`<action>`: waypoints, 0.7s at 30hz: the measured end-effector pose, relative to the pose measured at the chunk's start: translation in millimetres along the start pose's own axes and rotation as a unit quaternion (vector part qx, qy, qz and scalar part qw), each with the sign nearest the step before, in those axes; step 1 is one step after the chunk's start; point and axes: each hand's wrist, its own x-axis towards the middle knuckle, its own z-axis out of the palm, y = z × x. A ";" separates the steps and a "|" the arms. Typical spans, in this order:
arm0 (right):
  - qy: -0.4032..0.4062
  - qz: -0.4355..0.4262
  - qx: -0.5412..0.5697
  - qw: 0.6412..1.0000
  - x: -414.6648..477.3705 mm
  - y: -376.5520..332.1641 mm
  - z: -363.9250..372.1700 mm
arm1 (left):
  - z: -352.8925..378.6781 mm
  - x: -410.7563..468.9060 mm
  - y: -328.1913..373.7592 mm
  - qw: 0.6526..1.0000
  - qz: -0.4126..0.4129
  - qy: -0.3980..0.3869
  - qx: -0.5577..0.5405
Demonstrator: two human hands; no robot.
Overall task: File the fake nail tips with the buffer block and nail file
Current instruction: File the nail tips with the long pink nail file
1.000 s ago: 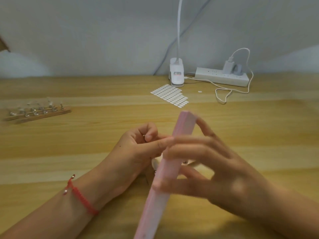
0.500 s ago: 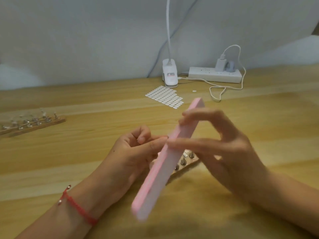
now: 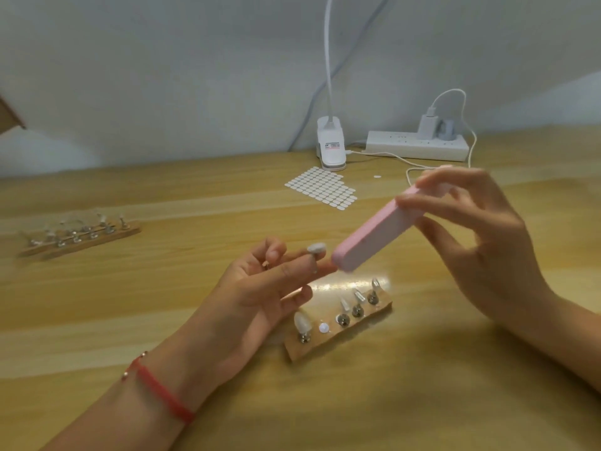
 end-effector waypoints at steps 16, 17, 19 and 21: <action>-0.098 -0.156 0.028 0.982 -15.5 -37.0 15.9 | 20.0 -7.2 -8.0 0.927 0.217 0.047 0.303; -0.075 -0.108 0.027 0.991 -9.0 -28.9 12.9 | 19.9 -7.7 -8.0 0.920 0.225 0.048 0.316; -0.052 -0.037 0.028 0.998 -1.6 -22.6 8.0 | 19.8 -8.4 -8.5 0.904 0.245 0.057 0.345; -0.088 -0.093 0.038 0.991 -11.9 -31.7 12.7 | 20.2 -8.2 -9.8 0.898 0.251 0.057 0.357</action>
